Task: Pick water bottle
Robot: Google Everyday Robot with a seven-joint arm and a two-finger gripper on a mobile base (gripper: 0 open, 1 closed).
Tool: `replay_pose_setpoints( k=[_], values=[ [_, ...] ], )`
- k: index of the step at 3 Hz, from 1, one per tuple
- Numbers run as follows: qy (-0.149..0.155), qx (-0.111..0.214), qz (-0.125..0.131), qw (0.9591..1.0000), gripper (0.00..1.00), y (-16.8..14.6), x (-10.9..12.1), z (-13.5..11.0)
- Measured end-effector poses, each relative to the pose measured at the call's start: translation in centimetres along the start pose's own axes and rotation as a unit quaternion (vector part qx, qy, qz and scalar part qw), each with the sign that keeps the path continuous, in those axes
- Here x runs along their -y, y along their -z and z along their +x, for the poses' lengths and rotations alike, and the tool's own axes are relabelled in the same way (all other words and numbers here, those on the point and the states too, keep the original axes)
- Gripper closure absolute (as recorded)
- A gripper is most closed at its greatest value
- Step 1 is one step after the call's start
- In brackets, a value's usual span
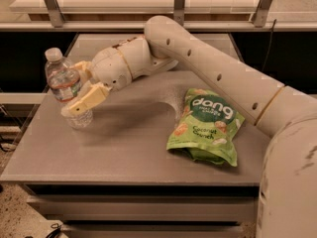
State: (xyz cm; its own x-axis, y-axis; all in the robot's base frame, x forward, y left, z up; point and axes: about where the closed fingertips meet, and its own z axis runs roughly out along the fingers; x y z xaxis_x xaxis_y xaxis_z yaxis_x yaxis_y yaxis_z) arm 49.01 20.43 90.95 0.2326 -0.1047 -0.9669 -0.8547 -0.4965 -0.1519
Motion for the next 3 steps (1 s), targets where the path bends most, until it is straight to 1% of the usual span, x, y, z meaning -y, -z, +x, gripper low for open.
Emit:
replay_pose_setpoints(
  k=[1, 2, 3],
  values=[
    [0.005, 0.001, 0.007, 1.0, 0.8, 1.4, 0.7, -0.5],
    [0.009, 0.001, 0.013, 0.9999, 1.0, 2.4, 1.1, -0.9],
    [0.011, 0.009, 0.023, 0.9996, 1.0, 4.4, 1.6, -2.2]
  ],
)
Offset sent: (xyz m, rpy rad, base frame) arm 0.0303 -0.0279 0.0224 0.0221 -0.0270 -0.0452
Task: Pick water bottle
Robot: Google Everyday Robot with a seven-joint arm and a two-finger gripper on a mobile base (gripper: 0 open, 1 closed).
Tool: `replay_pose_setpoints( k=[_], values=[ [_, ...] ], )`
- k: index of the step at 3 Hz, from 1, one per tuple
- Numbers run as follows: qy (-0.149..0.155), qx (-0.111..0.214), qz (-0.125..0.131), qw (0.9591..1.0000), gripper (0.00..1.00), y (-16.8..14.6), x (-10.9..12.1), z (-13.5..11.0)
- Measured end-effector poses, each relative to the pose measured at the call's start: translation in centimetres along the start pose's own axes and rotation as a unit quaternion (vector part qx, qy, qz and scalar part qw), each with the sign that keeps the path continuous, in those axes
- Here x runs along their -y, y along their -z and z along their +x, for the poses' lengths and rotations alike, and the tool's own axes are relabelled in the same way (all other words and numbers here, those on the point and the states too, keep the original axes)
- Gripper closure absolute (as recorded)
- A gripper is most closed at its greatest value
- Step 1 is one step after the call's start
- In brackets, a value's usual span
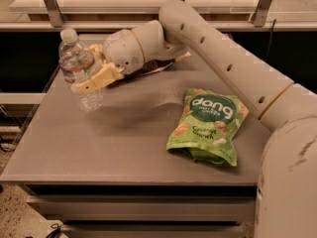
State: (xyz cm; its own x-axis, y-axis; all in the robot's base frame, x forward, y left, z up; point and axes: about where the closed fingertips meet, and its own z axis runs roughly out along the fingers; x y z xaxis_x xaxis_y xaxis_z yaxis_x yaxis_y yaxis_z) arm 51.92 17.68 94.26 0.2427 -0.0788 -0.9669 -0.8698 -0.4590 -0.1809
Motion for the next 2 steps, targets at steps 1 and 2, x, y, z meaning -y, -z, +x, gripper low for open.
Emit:
replay_pose_setpoints(
  k=[1, 2],
  values=[
    [-0.001, 0.009, 0.001, 1.0, 1.0, 1.29, 0.5, -1.15],
    [-0.004, 0.017, -0.001, 0.9998, 1.0, 1.92, 0.78, -1.84]
  ],
)
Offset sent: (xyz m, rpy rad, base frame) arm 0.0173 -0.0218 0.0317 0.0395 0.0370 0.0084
